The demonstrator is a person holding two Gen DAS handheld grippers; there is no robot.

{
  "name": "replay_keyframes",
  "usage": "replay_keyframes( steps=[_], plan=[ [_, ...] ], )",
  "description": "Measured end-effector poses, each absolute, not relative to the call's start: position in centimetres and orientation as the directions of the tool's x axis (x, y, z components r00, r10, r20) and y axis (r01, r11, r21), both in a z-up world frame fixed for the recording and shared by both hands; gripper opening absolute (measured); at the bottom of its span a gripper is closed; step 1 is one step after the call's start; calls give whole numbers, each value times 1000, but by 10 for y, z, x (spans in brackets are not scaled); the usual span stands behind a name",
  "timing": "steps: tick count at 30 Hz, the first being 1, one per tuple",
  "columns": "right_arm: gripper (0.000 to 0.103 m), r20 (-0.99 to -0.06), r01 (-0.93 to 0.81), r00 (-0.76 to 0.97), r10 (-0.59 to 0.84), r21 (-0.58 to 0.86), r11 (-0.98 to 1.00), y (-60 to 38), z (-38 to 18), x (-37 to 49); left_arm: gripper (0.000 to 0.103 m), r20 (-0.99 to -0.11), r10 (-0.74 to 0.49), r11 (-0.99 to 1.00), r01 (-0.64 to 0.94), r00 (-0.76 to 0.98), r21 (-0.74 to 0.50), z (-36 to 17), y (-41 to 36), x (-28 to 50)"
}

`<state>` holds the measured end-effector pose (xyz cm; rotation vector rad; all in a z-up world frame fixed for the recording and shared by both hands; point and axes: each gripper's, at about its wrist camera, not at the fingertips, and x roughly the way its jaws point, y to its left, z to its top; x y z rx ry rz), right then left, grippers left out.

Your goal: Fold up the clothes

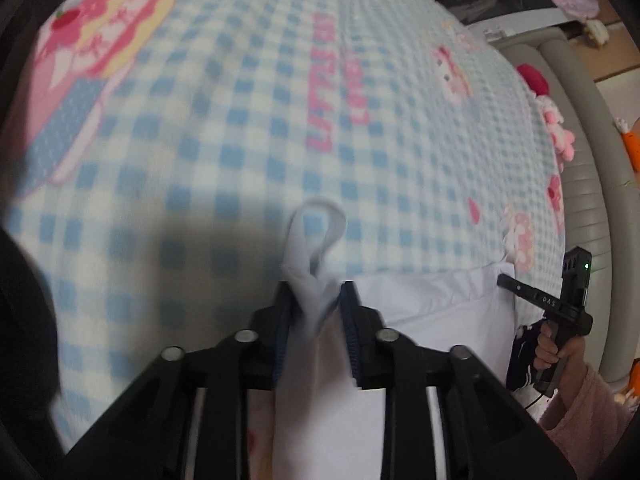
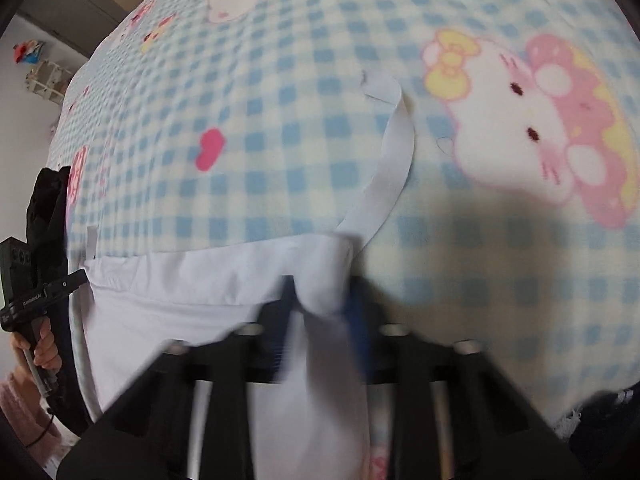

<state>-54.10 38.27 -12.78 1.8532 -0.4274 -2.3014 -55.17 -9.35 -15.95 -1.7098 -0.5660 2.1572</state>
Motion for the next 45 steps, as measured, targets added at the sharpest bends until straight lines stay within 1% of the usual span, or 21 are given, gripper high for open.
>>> replay_keyframes(
  steps=[4,7,11,13,16,18,19,21,22,26,29,31,35,36,37,38,39,40,41,44,45],
  plan=[
    [7,-917,-53,-290,-275,303,-952,391,-118,-539,4,-860,453,-886,-10,-234,-464,-161,-99,-557],
    [8,-928,-63,-258,-268,293,-954,391,-127,-538,9,-862,455,-881,30,-222,-472,-168,-110,-557],
    [21,-933,-84,-226,-279,304,-949,400,-131,-531,40,-793,548,-807,81,-268,-585,-168,-129,-556],
    [22,-931,-87,-234,-279,306,-948,409,-134,-535,41,-810,547,-825,26,-214,-564,-171,-117,-556],
    [22,-934,-66,-212,-286,306,-950,402,-138,-544,36,-838,531,-847,-62,-129,-527,-175,-97,-556],
    [22,-934,-51,-193,-300,315,-948,388,-148,-554,26,-862,490,-872,-94,-128,-481,-174,-91,-556],
    [20,-935,-48,-198,-294,309,-950,389,-147,-553,17,-870,472,-882,-100,-142,-461,-173,-92,-557],
    [10,-937,-45,-213,-276,292,-956,390,-143,-550,8,-882,438,-899,-109,-175,-425,-169,-95,-559],
    [10,-937,-36,-227,-265,280,-959,389,-138,-547,2,-882,427,-904,-107,-199,-413,-165,-97,-562],
    [7,-933,-13,-281,-225,239,-971,378,-118,-528,1,-888,359,-932,-68,-286,-355,-155,-109,-572],
    [7,-939,-82,-249,-238,265,-961,376,-124,-535,1,-869,431,-893,26,-245,-450,-167,-130,-576],
    [12,-940,-85,-281,-193,225,-971,370,-113,-532,3,-860,439,-886,32,-261,-463,-162,-129,-569],
    [22,-927,-80,-367,-82,119,-990,358,-85,-521,4,-869,407,-913,-140,-283,-382,-127,-90,-535],
    [22,-920,-80,-388,-54,92,-992,354,-78,-518,6,-869,413,-908,-194,-273,-370,-121,-77,-524],
    [22,-916,-84,-399,-30,69,-994,348,-70,-511,20,-869,419,-900,-246,-262,-359,-114,-63,-513],
    [23,-914,-89,-406,-7,48,-995,341,-61,-502,51,-871,430,-889,-282,-239,-362,-112,-45,-502],
    [23,-917,-79,-399,-9,44,-996,331,-55,-493,63,-870,441,-876,-316,-218,-365,-113,-27,-492],
    [23,-922,-61,-386,-23,50,-997,320,-50,-484,69,-870,452,-861,-350,-198,-368,-115,-8,-482],
    [23,-928,-38,-371,-35,53,-998,311,-45,-473,69,-869,462,-846,-383,-177,-371,-116,10,-472],
    [34,-940,41,-337,-44,32,-999,278,-48,-447,68,-935,320,-862,-455,-151,-221,-138,54,-458],
    [34,-945,73,-324,-46,23,-997,271,-54,-440,68,-955,250,-869,-473,-162,-147,-148,59,-459]
  ],
)
